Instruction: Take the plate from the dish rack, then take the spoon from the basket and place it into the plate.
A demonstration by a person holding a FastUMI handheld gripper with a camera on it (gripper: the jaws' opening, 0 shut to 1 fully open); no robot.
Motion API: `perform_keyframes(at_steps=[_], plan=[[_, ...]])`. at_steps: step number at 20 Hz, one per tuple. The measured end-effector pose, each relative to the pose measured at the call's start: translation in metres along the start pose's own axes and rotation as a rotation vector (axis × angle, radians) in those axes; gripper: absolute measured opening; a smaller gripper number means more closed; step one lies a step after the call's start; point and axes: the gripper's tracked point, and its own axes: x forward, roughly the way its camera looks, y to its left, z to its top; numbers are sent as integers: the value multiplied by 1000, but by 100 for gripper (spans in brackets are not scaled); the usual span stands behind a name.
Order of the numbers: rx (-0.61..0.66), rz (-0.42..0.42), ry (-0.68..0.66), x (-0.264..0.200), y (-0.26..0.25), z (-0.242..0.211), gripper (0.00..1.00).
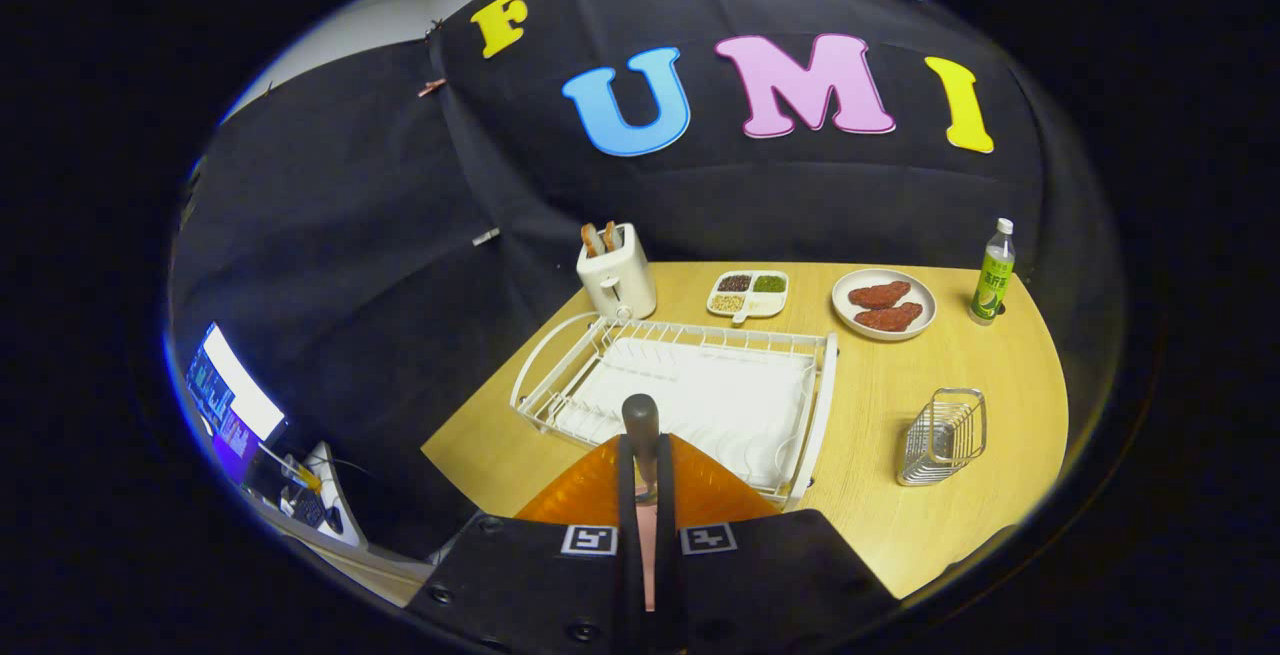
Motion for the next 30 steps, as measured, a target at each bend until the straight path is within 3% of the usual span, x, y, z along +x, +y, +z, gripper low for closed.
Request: perform_keyframes(at_steps=[10,18,23,28,30], plan=[[-98,35,105,70,23,-64,8],[-170,69,220,36,9,-124,8],[-202,18,327,31,-12,-172,7],[-170,-12,373,33,-26,-186,6],[-152,-20,382,34,-32,-187,14]])
